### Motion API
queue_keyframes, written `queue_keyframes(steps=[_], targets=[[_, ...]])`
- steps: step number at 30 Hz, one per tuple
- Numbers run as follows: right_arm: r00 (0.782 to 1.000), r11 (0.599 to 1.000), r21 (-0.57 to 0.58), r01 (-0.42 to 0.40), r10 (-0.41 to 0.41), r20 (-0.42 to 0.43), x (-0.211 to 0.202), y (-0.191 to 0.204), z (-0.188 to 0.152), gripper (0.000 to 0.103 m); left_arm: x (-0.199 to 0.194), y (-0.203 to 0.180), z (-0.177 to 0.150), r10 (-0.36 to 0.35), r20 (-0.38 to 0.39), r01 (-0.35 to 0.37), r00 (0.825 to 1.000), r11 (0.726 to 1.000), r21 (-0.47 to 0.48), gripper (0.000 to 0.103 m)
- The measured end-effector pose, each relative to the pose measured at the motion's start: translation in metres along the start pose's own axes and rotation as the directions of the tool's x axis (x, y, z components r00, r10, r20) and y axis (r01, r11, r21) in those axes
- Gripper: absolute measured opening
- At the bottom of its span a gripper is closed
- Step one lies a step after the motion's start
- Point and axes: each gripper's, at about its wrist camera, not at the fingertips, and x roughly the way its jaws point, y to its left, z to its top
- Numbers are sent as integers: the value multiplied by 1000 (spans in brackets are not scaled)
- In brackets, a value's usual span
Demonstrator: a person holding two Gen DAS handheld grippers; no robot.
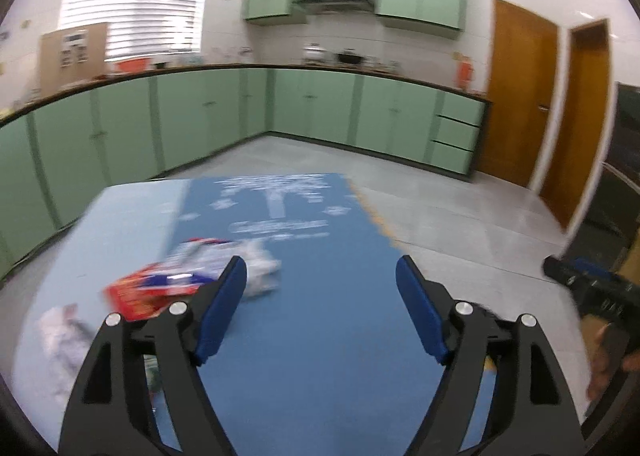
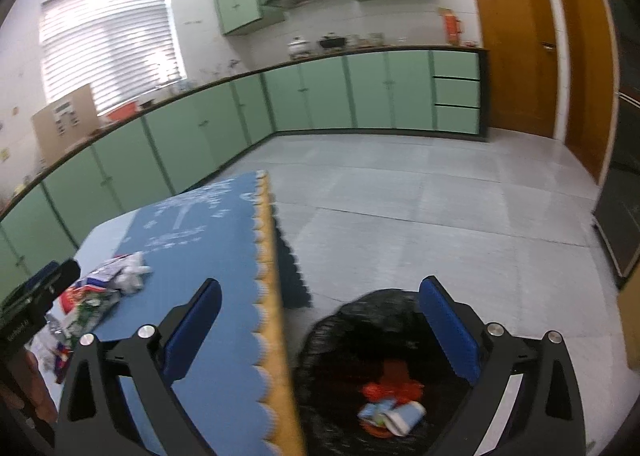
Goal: Collect trash
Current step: 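Move the left tool back to the table and grasp the white-blue snack wrapper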
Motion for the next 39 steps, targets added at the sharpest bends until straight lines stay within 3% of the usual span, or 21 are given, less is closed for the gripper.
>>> queue_keyframes(steps=[6, 10, 19, 24, 32, 33, 35, 39], targets=[[995, 994, -47, -97, 97, -18, 15, 59, -3, 97, -31, 66, -21, 196, -16, -197, 980, 979, -57, 76], [989, 986, -75, -146, 144, -31, 22, 95, -10, 97, -43, 91, -42, 277, -40, -279, 960, 959, -57, 77], [979, 964, -167, -205, 201, -37, 19, 154, -31, 97, -47, 112, -76, 291, -87, -299, 953, 949, -99, 86], [980, 962, -184, -201, 198, -35, 15, 161, -32, 97, -34, 108, -88, 295, -131, -306, 947, 949, -80, 87], [981, 960, -198, -196, 192, -38, 16, 165, -33, 97, -17, 124, -92, 342, -160, -362, 926, 924, -120, 86], [981, 960, -201, -197, 193, -39, 16, 166, -32, 97, -16, 127, -91, 340, -166, -363, 925, 922, -133, 84], [980, 957, -211, -200, 196, -42, 17, 169, -32, 97, -14, 133, -93, 325, -186, -355, 927, 920, -165, 69], [978, 952, -221, -210, 203, -56, 20, 175, -35, 97, -18, 138, -92, 304, -176, -335, 936, 922, -192, 54]])
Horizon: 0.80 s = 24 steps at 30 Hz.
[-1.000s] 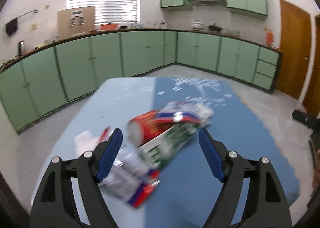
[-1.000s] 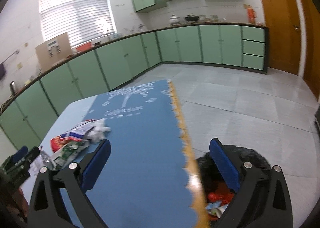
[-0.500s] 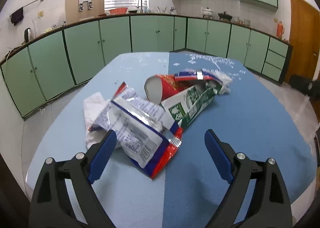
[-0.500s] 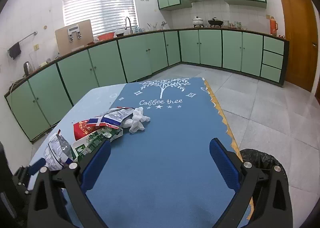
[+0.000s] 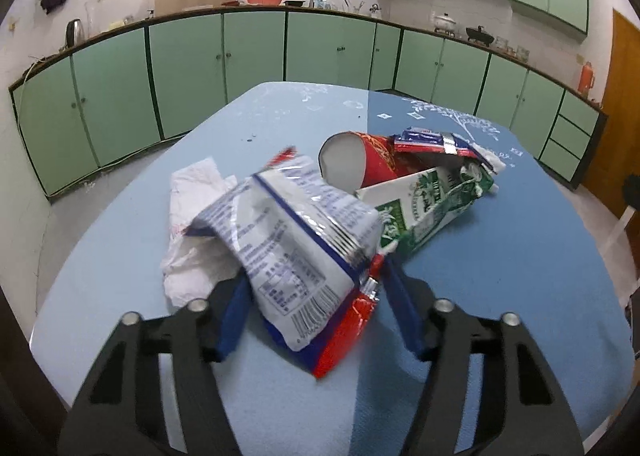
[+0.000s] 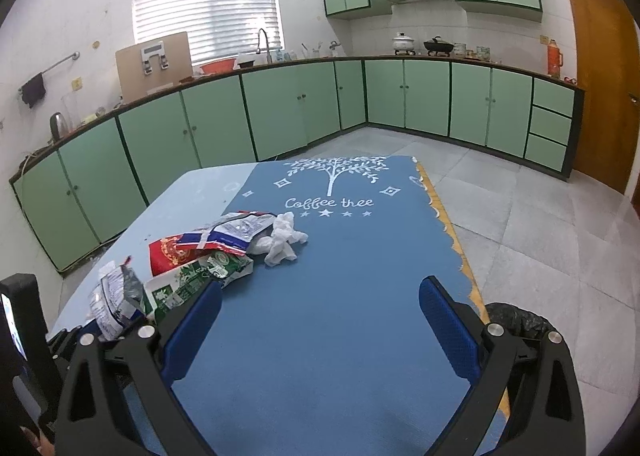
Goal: Collect trash
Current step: 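Move the left tool back to the table and grasp the white-blue snack wrapper, then grasp the blue-white snack bag with the right tool while the left tool holds its wrapper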
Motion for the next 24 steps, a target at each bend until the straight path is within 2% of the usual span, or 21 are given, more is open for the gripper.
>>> queue_keyframes(steps=[1, 8, 17, 24], targets=[[1000, 1000, -3, -2, 2, -3, 1, 2, -1, 97, -1, 1, 1, -4, 6, 4, 1000, 1000, -1, 48], [999, 999, -35, -31, 30, -25, 8, 15, -3, 97, -7, 9, 8, -27, 33, 28, 999, 999, -30, 29], [997, 995, -53, -83, 83, -3, 26, 38, 14, 97, -36, 19, 33, 5, 149, 1, 989, 999, -34, 26], [994, 993, -46, -110, 110, 1, 57, 59, 28, 97, -24, 10, 58, -1, 180, 1, 984, 1000, -1, 26]])
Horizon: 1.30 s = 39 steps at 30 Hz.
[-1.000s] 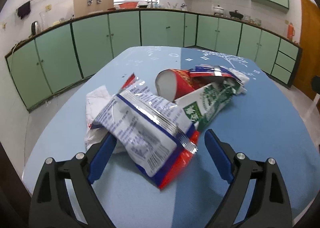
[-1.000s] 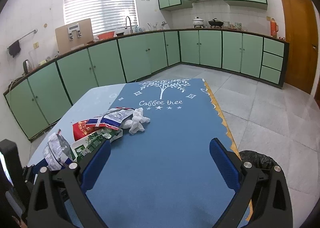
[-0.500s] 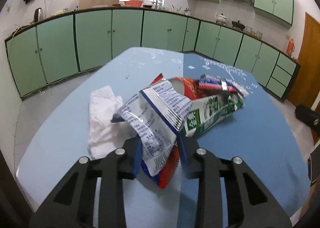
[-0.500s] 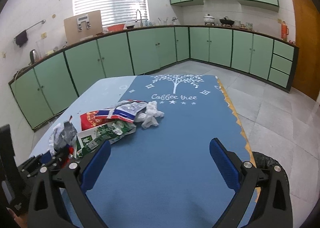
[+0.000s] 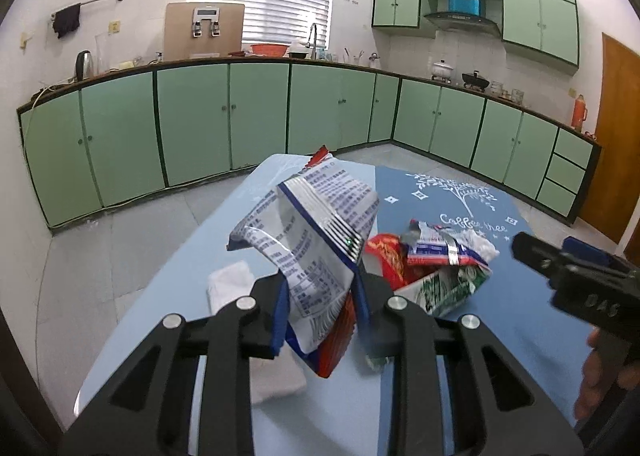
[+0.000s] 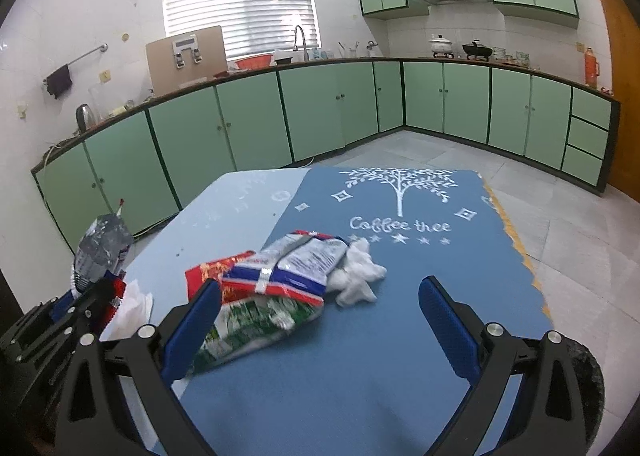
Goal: Collect trash
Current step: 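Grasp the blue-white snack bag with the right tool while the left tool holds its wrapper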
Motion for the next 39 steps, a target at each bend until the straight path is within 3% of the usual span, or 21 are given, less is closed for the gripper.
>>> queue_keyframes(steps=[10, 23, 25, 29, 33, 37, 39], targets=[[999, 999, 11, 46, -46, -23, 40, 7, 9, 94, 35, 0, 9, 5, -34, -4, 999, 1000, 18, 25], [987, 998, 26, 51, -47, -153, 85, 8, 4, 93, 63, 14, 18, 25, -62, -25, 998, 1000, 2, 25], [984, 999, 15, 44, -41, -171, 90, 11, 2, 89, 66, 14, 18, 26, -66, -26, 997, 1000, -4, 25], [975, 1000, 14, -4, 7, -224, 98, 14, -6, 65, 67, 13, 15, 26, -73, -26, 997, 1000, -8, 25], [976, 999, 22, -37, 41, -214, 92, 14, -6, 51, 67, 12, 17, 23, -76, -24, 997, 1000, -7, 25], [979, 996, 51, -67, 75, -187, 83, 6, -1, 51, 67, 11, 18, 18, -74, -19, 997, 1000, -9, 25], [980, 996, 65, -65, 76, -184, 78, 1, 2, 57, 68, 12, 19, 13, -73, -14, 997, 1000, -9, 25]])
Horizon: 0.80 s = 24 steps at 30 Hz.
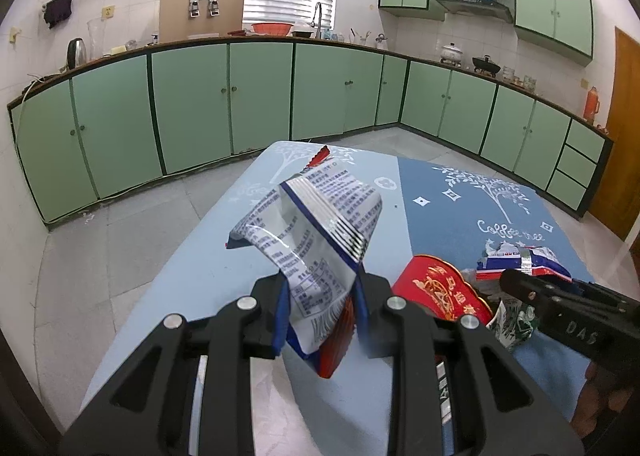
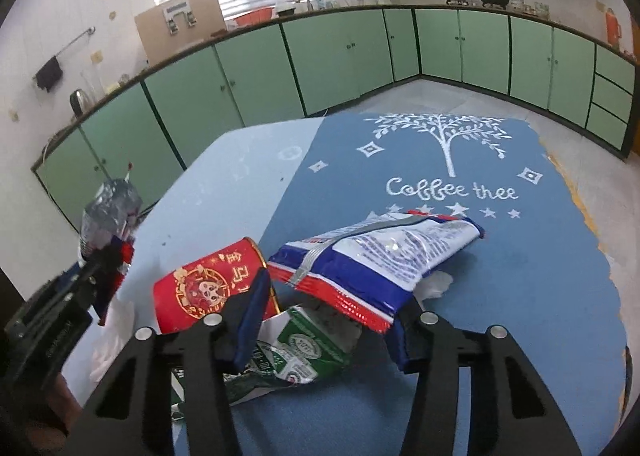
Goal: Collect trash
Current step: 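Grasp the blue-white snack bag with the right tool while the left tool holds its wrapper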
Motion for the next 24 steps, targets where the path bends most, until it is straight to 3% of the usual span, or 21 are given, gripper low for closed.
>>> queue_keyframes(steps=[3, 9, 16, 20, 24], targets=[[1000, 1000, 20, 10, -10, 6, -5, -6, 3, 65, 0, -2, -1, -8, 1, 8, 1000, 1000, 5, 25], [1000, 999, 43, 12, -12, 6, -16, -15, 4, 73, 0, -4, -1, -28, 3, 28, 1000, 1000, 8, 25], [1000, 996, 90, 14, -13, -14, -6, -26, 6, 73, 1, -8, -3, -40, 2, 40, 999, 999, 24, 25], [999, 990, 141, -8, 13, -36, 8, -29, 11, 78, 2, -7, -3, -41, -3, 41, 999, 999, 26, 25], [998, 992, 120, 37, -31, -50, 20, -24, 17, 76, 4, -8, -2, -42, -8, 42, 999, 999, 30, 25]])
